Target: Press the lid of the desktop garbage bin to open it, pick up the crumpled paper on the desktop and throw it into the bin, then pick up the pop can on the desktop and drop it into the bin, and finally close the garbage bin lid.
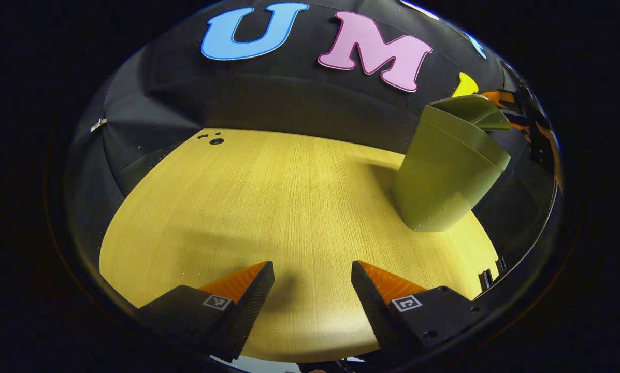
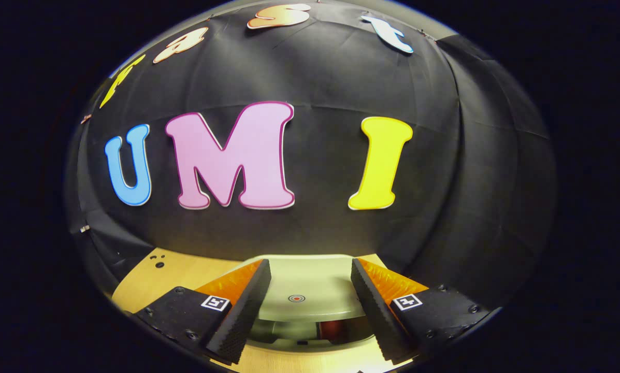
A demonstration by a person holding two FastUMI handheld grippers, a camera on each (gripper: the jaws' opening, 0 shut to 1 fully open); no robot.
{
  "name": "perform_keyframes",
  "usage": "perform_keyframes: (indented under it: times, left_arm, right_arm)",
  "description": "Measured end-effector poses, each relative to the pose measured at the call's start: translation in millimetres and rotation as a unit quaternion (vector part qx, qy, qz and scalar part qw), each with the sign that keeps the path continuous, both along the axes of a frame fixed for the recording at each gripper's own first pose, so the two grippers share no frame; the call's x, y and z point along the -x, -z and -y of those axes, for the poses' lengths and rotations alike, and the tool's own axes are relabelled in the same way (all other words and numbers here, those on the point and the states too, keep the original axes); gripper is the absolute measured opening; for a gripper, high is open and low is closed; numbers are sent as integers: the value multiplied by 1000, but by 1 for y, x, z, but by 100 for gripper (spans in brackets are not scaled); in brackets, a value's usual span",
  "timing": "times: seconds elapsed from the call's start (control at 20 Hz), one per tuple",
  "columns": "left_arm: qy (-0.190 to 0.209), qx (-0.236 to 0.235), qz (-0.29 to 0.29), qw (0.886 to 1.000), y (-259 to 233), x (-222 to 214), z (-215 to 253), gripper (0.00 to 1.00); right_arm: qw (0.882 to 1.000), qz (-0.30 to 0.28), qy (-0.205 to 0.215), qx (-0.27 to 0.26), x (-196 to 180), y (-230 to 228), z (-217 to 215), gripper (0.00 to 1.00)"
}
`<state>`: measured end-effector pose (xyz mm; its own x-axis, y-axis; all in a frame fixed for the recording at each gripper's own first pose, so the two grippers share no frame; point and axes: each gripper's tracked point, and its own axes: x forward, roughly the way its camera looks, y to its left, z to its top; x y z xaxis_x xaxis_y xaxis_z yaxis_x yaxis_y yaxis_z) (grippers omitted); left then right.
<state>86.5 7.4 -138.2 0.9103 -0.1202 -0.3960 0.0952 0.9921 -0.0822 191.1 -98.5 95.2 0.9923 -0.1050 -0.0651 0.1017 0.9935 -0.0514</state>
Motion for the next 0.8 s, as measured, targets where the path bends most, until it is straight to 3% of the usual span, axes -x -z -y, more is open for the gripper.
perform_keyframes:
  times: [0.35, 0.8]
  left_arm:
    - [2, -2, -4, 1000, 1, 4, 3, 96]
    - [5, 3, -4, 1000, -3, 5, 9, 96]
  right_arm:
    - [999, -49, 1, -13, 7, 51, -2, 98]
    - [999, -44, 12, -4, 12, 58, -4, 100]
